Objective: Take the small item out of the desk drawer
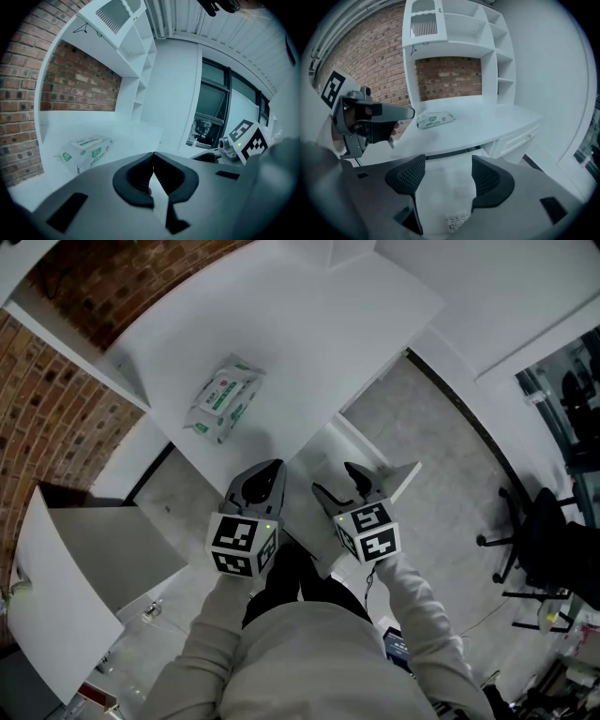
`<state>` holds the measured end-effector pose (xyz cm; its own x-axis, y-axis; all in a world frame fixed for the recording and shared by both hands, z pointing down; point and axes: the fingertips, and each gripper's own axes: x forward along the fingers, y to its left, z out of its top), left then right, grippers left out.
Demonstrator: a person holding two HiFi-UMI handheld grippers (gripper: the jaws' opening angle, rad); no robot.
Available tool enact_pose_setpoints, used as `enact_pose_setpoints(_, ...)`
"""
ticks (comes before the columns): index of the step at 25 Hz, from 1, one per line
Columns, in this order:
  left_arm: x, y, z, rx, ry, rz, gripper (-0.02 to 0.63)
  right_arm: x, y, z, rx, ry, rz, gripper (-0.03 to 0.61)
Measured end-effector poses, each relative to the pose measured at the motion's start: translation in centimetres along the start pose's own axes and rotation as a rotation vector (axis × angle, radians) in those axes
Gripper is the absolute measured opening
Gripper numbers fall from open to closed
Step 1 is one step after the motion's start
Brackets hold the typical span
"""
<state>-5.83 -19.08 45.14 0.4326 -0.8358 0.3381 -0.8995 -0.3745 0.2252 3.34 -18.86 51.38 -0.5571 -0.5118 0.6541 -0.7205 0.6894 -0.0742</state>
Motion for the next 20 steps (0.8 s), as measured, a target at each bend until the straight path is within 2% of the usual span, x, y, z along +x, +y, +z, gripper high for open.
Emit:
enact_pose_setpoints(6, 1.8, 1.0, -0.4, -0.021, 0.02, 0.025, 0.018, 3.4, -0.9, -1.2, -0.011, 0.092, 0.052, 0.324)
enact_pose_setpoints(12, 3.1, 1.7, -1.4, -0.044, 0.043, 0.041, 0.018, 6.7, -1.9, -3.7, -0.074, 0.196, 0.07, 0.332)
enact_pose_setpoints(20, 4.7, 2.6, -1.8, -0.064, 0.054, 0.055, 0.018, 10.2, -3.0, -6.7, -0.064, 0.324, 0.094, 0.337)
